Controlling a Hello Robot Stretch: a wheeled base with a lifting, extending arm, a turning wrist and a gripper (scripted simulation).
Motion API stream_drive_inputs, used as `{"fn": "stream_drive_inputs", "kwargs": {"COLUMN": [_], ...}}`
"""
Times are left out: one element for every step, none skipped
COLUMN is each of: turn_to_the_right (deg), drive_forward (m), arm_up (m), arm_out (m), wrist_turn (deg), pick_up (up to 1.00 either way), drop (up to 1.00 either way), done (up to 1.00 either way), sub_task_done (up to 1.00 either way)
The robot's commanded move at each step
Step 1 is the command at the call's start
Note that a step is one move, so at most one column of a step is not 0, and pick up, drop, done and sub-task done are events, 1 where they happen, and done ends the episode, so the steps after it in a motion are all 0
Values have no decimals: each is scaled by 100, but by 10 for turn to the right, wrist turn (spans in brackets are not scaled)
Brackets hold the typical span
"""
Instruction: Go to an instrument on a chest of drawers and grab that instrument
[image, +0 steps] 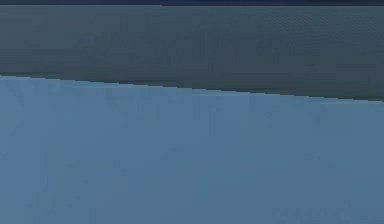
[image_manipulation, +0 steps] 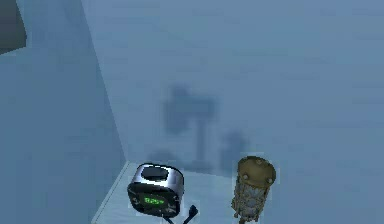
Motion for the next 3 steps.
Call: {"fn": "stream_drive_inputs", "kwargs": {"turn_to_the_right": [0, 0, 0], "drive_forward": [0, 0, 0], "arm_up": [0, 10, 0], "arm_out": [0, 0, 0], "wrist_turn": [0, 0, 0], "pick_up": [100, 0, 0], "drop": [0, 0, 0], "done": [0, 0, 100], "sub_task_done": [0, 0, 0]}}
